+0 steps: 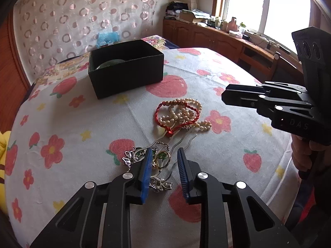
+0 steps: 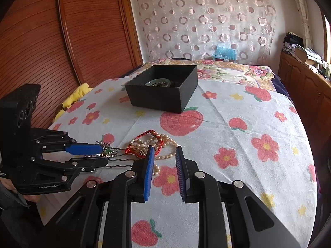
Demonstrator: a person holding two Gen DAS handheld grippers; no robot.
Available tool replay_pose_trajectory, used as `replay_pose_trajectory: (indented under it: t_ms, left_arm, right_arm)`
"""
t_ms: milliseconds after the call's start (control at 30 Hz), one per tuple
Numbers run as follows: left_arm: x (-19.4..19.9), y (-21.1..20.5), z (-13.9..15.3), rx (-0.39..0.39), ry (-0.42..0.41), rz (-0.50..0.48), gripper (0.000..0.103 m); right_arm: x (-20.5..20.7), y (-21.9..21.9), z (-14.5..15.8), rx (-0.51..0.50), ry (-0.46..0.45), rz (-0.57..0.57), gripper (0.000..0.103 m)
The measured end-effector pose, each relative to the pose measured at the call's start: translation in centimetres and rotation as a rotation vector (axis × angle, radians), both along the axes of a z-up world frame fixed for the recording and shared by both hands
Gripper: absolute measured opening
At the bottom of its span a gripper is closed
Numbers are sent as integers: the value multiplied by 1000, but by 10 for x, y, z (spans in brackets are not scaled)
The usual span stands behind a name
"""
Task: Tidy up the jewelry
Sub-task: 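Grasp the silver brooch in the jewelry pile with the left tool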
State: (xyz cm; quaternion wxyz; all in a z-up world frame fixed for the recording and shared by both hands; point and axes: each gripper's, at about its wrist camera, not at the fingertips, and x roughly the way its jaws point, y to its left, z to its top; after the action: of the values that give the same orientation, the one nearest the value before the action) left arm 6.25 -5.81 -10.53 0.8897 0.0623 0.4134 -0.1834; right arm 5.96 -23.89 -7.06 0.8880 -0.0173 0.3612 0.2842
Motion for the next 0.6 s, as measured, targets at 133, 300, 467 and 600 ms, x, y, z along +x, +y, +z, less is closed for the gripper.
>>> replay_pose_trajectory:
  t_ms: [133, 300, 467, 600]
  left_arm:
    - [0, 0, -2, 1, 6, -1, 16]
    - [1, 3, -1, -22, 6, 9, 8]
    - [1, 7, 2, -46, -3, 20, 3]
    - [1, 10, 5, -58, -10, 26, 2]
  right_arm:
    - [0, -1, 0, -1, 0, 1, 23]
    - [-2, -2, -1, 3, 0, -2, 23]
    - [-3, -3, -2, 0, 2, 2, 23]
    - [-4, -3, -3, -2, 1, 3, 23]
